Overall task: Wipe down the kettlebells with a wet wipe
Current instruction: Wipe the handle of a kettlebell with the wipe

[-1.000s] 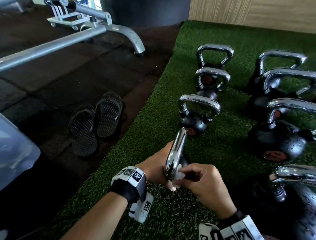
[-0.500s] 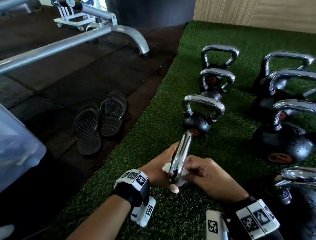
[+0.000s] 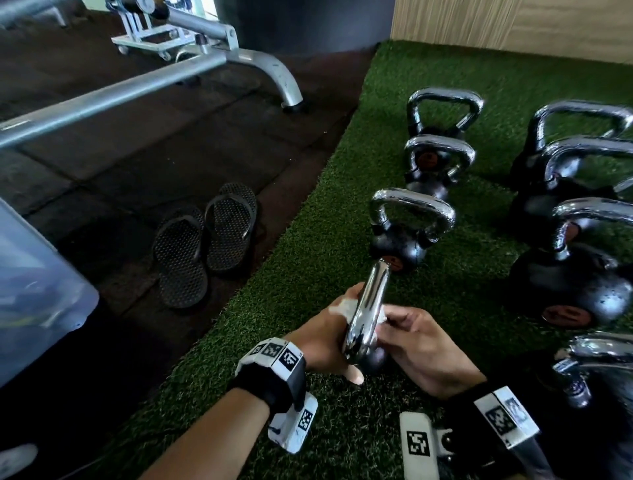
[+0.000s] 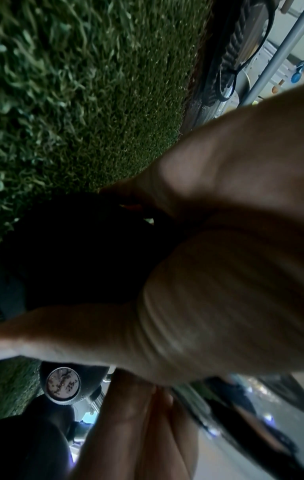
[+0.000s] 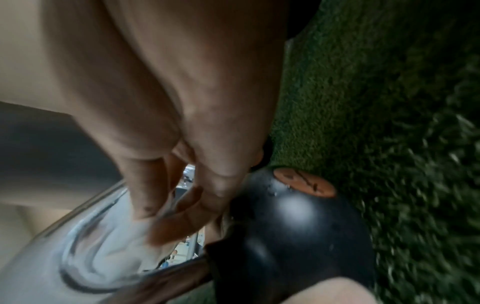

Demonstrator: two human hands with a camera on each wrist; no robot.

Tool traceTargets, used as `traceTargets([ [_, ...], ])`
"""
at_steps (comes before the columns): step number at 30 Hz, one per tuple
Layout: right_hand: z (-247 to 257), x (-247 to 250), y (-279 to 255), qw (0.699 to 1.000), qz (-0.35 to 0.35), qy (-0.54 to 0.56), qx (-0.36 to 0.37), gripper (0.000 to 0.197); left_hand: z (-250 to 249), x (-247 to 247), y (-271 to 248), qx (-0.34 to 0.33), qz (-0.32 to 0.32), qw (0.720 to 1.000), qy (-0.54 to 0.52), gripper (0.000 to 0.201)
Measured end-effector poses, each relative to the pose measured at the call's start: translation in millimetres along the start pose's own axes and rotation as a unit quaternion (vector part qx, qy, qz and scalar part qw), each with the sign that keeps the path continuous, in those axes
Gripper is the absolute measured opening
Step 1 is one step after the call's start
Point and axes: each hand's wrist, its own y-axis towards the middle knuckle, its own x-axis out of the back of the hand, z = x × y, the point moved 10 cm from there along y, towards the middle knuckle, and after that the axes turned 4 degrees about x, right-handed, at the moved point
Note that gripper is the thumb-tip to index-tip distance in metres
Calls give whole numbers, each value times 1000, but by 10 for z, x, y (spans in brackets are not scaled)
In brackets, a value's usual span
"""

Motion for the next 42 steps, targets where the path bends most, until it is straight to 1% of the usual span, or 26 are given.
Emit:
traceTargets([
  [1, -22, 43, 14, 999, -25, 27, 3, 29, -47, 14, 4, -24, -1, 1000, -1, 117],
  [3, -73, 84, 24, 998, -52, 38, 1, 29, -124, 29, -3, -67, 0, 998, 6, 118],
  [6, -125, 74, 22, 997, -65, 43, 2, 25, -104, 23, -12, -85, -5, 996, 13, 118],
  [7, -113, 83, 28, 995, -76, 56, 10, 22, -62, 13, -1, -76, -7, 997, 6, 119],
  [11, -63, 137, 88, 982, -125, 133, 44, 17, 143, -2, 33, -5, -24, 1000, -20, 123],
  [12, -53, 129, 96, 981, -124, 139, 47, 17, 192, -22, 37, 8, -24, 999, -22, 125],
  [13, -44, 115, 99, 982, -118, 137, 50, 23, 239, -40, 44, 16, -22, 999, -24, 124],
  [15, -18, 104, 92, 986, -121, 104, 57, 37, 308, -76, 50, 24, -12, 999, -32, 114],
  [17, 60, 174, 94, 981, -166, 41, 87, 36, 349, -75, 59, 36, -15, 999, -26, 94],
  [18, 117, 230, 93, 974, -198, 9, 109, 36, 337, -62, 62, 31, -22, 999, -24, 90],
  [19, 170, 293, 83, 964, -230, -16, 130, 40, 320, -51, 68, 22, -28, 999, -26, 97],
  [21, 248, 394, 57, 948, -274, -47, 156, 44, 305, -38, 74, 24, -35, 998, -38, 116],
  [24, 326, 415, -6, 928, -299, -134, 175, 36, 288, -42, 70, 15, -45, 998, -32, 121],
  [27, 395, 451, -73, 899, -343, -197, 186, 24, 257, -20, 56, 12, -45, 998, -34, 129],
  [29, 434, 472, -76, 880, -371, -240, 176, 20, 219, -6, 35, 12, -42, 998, -36, 133],
  [32, 408, 494, -34, 874, -393, -241, 152, 14, 174, 9, 6, 8, -46, 998, -35, 137],
  [35, 376, 522, -12, 861, -413, -272, 118, 18, 157, 4, -4, -1, -39, 999, -37, 138],
  [37, 396, 524, -13, 847, -427, -299, 104, 17, 162, -4, -15, -4, -35, 999, -30, 140],
  [38, 390, 531, -14, 844, -432, -304, 94, 16, 160, -4, -19, -7, -38, 999, -29, 138],
  [40, 311, 551, 1, 851, -436, -288, 56, 13, 146, -2, -29, -14, -44, 999, -29, 130],
  [42, 237, 568, 12, 854, -436, -283, 14, 21, 126, -6, -44, -17, -44, 999, -26, 129],
])
